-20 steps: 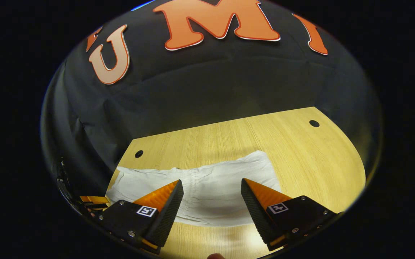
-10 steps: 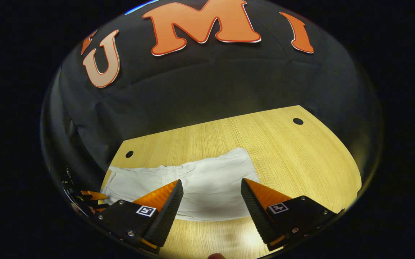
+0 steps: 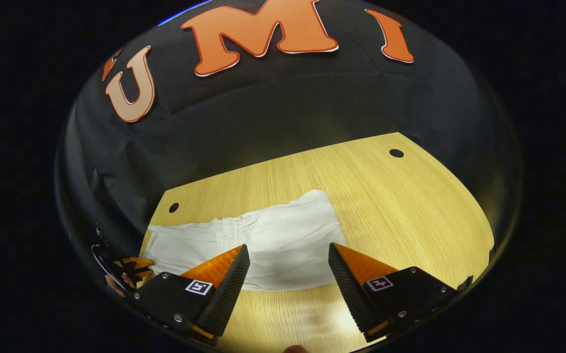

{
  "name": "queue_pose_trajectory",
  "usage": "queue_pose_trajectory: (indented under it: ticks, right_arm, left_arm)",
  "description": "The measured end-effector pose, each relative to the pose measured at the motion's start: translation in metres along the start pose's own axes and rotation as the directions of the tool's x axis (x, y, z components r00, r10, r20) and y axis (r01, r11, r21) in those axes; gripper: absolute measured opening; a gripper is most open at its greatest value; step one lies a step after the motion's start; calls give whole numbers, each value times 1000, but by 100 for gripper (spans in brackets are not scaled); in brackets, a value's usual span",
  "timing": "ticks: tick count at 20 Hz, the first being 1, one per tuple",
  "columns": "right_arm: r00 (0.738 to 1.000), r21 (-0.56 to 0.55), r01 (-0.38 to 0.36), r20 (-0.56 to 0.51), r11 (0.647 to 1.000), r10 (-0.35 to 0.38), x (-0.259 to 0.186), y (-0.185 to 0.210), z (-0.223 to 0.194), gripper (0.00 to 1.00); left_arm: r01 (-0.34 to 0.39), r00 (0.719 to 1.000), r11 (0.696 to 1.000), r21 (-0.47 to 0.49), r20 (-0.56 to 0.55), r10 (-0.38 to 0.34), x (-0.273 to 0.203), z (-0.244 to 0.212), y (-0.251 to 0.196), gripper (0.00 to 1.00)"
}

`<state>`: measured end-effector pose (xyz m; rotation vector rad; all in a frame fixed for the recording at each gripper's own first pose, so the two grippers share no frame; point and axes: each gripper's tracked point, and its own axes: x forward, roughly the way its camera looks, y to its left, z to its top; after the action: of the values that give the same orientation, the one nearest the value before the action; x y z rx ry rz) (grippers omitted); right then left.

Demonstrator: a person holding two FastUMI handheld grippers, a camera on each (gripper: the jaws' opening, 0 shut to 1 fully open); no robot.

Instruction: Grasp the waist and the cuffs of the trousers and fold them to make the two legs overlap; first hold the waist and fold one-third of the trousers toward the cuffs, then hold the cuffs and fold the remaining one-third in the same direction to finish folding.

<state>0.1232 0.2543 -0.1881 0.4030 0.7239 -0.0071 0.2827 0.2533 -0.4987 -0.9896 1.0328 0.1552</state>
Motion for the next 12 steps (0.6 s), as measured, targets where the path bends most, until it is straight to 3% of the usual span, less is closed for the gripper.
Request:
queue_pose_trajectory:
  ticks: [2, 5, 6, 12]
  right_arm:
    - [1000, -11, -2, 8, 1000, 2, -2, -1, 3, 98]
    - [1000, -11, -18, 15, 1000, 18, -5, -1, 5, 98]
    - [1000, -14, -21, 16, 1000, 21, -5, -2, 6, 98]
    - [998, -28, -68, 3, 997, 68, -1, -2, 7, 99]
  left_arm:
    - [5, 1000, 1000, -29, 2, -5, 1, -2, -1, 11]
    - [5, 1000, 1000, 8, 24, -6, -9, 1, -9, 11]
    - [22, 999, 999, 32, 40, -24, -17, 5, -16, 6]
    - [68, 988, 989, 134, 128, -86, -52, 13, -71, 6]
